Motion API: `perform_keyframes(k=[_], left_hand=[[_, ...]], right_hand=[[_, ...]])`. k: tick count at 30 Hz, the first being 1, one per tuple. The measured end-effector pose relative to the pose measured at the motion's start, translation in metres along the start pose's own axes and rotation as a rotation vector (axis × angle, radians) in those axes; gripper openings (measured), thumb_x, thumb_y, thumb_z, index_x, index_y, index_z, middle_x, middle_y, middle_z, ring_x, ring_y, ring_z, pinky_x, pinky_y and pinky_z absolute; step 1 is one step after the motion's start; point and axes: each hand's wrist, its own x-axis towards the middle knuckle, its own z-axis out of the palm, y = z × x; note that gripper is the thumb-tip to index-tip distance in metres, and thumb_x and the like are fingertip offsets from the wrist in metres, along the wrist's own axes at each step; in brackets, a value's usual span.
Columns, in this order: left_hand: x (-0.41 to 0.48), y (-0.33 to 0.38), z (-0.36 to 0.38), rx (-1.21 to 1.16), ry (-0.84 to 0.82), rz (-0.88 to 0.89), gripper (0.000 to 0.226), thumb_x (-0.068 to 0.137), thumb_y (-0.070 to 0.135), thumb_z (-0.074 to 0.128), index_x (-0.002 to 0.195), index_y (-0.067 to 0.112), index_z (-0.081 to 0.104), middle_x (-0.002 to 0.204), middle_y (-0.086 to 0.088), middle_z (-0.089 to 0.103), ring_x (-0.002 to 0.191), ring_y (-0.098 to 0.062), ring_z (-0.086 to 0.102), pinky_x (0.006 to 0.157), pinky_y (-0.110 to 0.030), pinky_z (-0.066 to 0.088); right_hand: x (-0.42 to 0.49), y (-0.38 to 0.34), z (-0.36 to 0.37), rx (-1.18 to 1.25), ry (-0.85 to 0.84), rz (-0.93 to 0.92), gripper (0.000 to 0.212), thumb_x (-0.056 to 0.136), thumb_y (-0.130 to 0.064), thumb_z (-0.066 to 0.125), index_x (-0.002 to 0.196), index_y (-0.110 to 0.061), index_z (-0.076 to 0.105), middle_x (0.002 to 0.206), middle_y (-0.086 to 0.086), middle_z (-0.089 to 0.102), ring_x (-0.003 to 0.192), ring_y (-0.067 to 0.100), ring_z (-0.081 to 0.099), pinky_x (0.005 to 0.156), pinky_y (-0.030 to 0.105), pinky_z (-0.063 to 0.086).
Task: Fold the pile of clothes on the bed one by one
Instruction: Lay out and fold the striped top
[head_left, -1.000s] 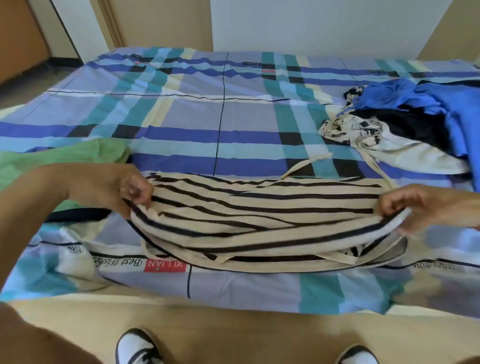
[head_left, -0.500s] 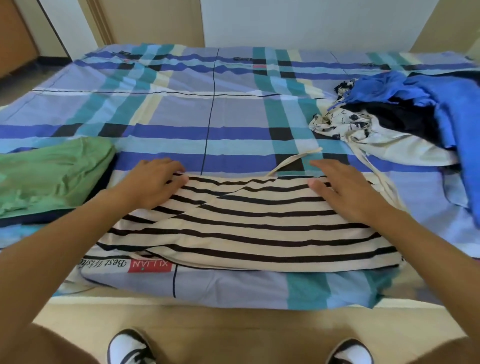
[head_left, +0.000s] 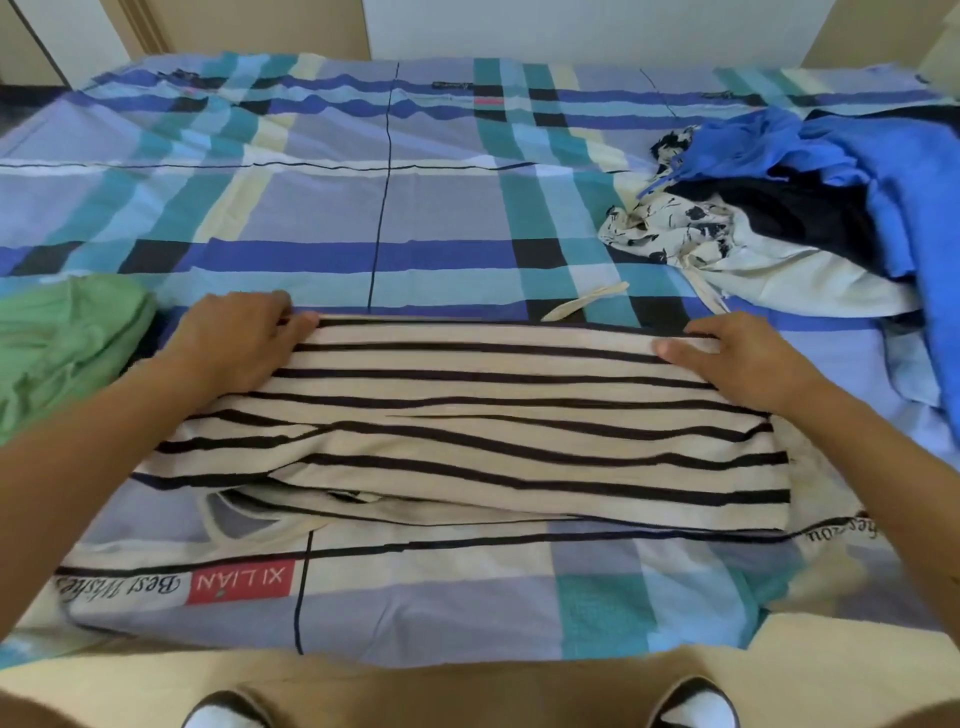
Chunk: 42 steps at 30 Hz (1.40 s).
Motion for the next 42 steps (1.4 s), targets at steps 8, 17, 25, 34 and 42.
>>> perform_keyframes(k=[8,17,25,34,42], left_hand=[[-0.061,0.127,-0.002,-0.226,-0.220,0.565,0.077,0.094,0.073,0.019,0.159,0.034,0.005,0.167,0.007,-0.005,0.153,-0.013,-0.014,0.125,-0.044,0.000],[-0.087,0.171,-0.019,-0.459,-0.443,0.522,0.071,0.093,0.070,0.036,0.155,0.042,0.018,0.163,0.016,0.014,0.148,-0.001,0.008,0.123,-0.033,0.015],[-0.063,0.179,-0.074,-1.673,-0.656,-0.135,0.052,0.089,0.055,0.059,0.133,0.027,0.059,0.122,0.001,0.071,0.112,-0.020,0.068,0.098,-0.042,0.052],[-0.053,0.142,-0.059,-1.424,-0.403,-0.391,0.031,0.088,0.002,0.065,0.115,0.015,0.070,0.101,-0.003,0.077,0.098,-0.020,0.073,0.097,-0.045,0.054],[-0.035,0.074,-0.090,-1.282,-0.365,-0.467,0.027,0.088,0.000,0.055,0.107,0.009,0.072,0.096,-0.015,0.077,0.090,-0.031,0.074,0.085,-0.045,0.058]], right_hand=[[-0.010,0.021,-0.044,0.300,-0.520,0.251,0.086,0.064,-0.041,0.092,0.138,-0.031,0.049,0.128,-0.011,0.066,0.114,0.011,0.065,0.085,0.028,0.052],[-0.018,-0.040,-0.031,0.820,-0.397,0.251,0.045,0.074,-0.004,0.072,0.115,-0.024,0.064,0.096,0.002,0.078,0.084,0.015,0.075,0.061,0.024,0.059],[-0.019,-0.120,0.004,1.243,-0.678,0.001,0.061,0.086,-0.035,0.064,0.141,-0.013,0.051,0.117,0.012,0.068,0.097,0.024,0.068,0.079,0.034,0.059],[-0.005,-0.121,0.012,1.104,-0.410,-0.182,0.049,0.101,-0.039,0.043,0.143,-0.015,0.048,0.133,0.013,0.064,0.124,0.029,0.061,0.110,0.050,0.043],[-0.012,-0.092,0.041,0.021,-0.288,-0.454,0.066,0.084,-0.036,0.077,0.142,-0.037,0.046,0.129,-0.025,0.050,0.118,-0.008,0.041,0.105,0.014,0.029]])
